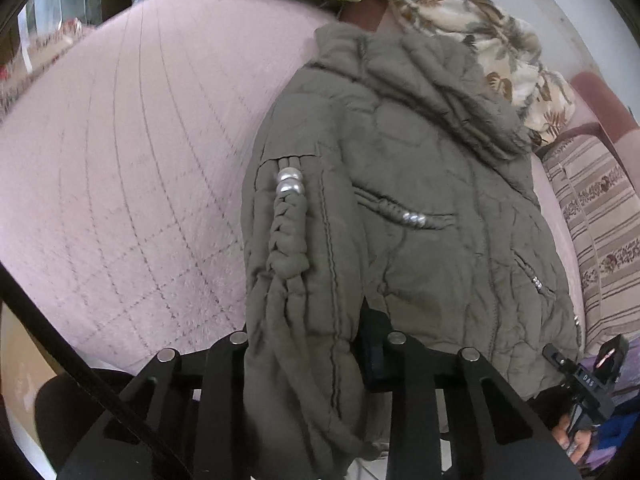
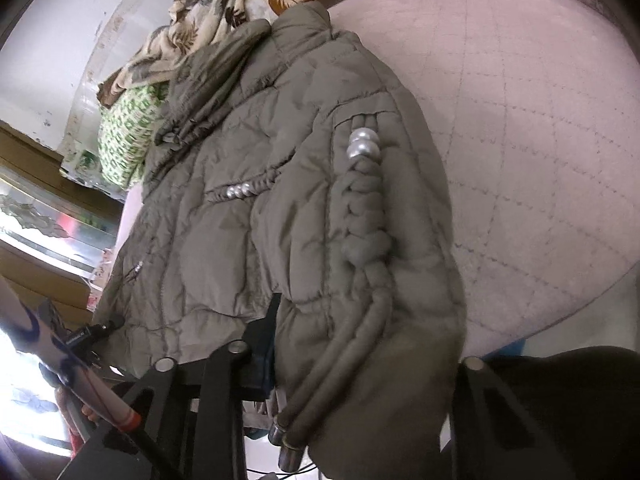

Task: Fold large clothes
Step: 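Close both grippers on the jacket hem, then lift the hem with both grippers and fold it up toward the hood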

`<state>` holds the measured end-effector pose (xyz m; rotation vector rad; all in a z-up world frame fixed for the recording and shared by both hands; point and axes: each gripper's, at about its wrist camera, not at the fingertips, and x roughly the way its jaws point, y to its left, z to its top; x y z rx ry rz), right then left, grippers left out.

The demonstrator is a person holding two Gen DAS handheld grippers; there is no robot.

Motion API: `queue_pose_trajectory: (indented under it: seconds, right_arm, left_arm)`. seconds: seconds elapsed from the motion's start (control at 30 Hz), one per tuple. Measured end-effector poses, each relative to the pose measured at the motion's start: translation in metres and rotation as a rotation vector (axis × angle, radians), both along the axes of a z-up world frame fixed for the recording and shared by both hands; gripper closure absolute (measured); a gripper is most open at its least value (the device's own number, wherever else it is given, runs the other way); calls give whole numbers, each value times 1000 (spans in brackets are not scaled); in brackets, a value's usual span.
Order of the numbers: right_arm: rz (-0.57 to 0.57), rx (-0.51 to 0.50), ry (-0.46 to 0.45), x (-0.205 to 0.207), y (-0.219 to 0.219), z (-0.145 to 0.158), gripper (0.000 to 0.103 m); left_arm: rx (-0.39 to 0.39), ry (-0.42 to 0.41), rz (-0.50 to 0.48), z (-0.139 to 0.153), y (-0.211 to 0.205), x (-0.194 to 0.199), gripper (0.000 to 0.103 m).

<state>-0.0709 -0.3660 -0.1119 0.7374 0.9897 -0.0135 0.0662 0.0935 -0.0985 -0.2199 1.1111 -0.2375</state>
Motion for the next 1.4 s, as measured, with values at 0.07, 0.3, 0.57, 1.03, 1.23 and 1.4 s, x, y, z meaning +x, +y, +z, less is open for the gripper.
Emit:
queue_pose_trajectory:
  seconds: [0.07, 0.3, 0.57, 1.03, 1.23, 1.4]
  right_arm:
    - [-3, -1, -11, -3, 0, 4, 73]
    - [-5, 27, -50, -14, -3, 17, 77]
    - [13, 35, -82, -30, -1, 31, 81]
    - [49, -1, -94, -29, 3, 45, 82]
    - [58, -2, -102, -28, 1, 47, 82]
    - [64, 4, -120, -22, 0, 52, 82]
  left_arm:
    - [12, -15, -7, 7, -2, -5, 76]
    - [-46, 2, -7, 12, 8, -14, 79]
    - [-121, 21, 29, 15, 19, -20, 81]
    - [-131, -4, 53, 22, 20, -26, 83]
    - [-158, -19, 50, 28, 23, -25, 84]
    - [-183, -39, 52, 31, 26, -25, 84]
